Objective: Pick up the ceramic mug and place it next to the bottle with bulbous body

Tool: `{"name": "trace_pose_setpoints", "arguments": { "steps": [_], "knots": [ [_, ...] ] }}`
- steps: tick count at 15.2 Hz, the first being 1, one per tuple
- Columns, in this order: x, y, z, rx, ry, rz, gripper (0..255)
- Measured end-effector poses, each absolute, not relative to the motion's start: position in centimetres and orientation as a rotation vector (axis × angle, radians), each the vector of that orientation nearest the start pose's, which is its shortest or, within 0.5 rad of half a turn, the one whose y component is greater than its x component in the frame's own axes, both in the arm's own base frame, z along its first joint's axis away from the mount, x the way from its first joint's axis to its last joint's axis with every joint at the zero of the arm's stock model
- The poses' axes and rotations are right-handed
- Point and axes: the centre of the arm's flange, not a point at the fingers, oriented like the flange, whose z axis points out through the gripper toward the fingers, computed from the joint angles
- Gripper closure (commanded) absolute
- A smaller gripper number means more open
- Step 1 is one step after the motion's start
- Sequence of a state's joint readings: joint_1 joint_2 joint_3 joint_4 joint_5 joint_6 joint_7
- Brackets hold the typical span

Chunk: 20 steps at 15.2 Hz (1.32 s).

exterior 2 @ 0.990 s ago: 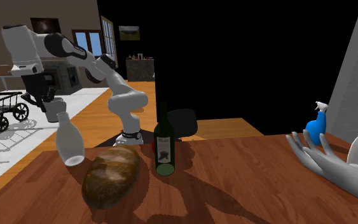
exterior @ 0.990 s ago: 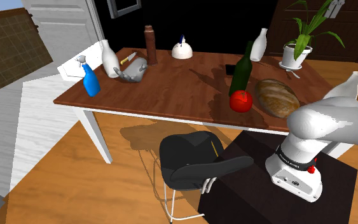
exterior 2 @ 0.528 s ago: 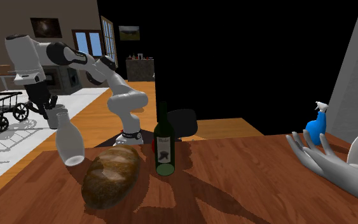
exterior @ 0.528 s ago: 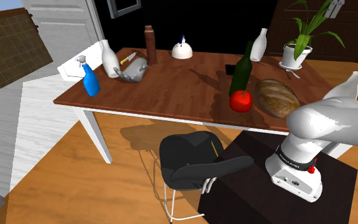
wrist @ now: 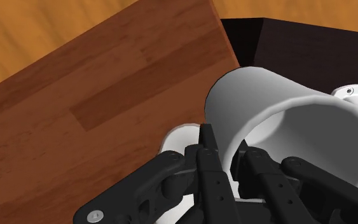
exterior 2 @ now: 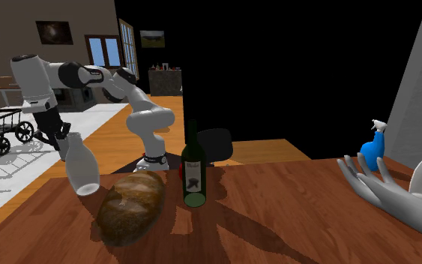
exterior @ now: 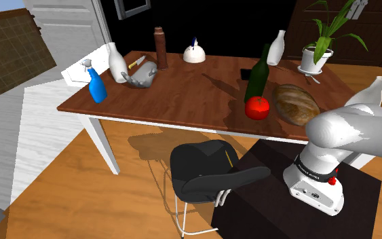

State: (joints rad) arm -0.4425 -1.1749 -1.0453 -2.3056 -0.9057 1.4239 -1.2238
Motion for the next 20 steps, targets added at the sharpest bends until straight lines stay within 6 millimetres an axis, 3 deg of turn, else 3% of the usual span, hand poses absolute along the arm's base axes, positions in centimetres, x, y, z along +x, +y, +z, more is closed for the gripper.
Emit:
{"name": "trace_pose_setpoints", "arguments": {
  "steps": [20],
  "knots": [
    [-14.6,-39.1,36.3,-3.073,-0.129,0.003,255]
  ]
}}
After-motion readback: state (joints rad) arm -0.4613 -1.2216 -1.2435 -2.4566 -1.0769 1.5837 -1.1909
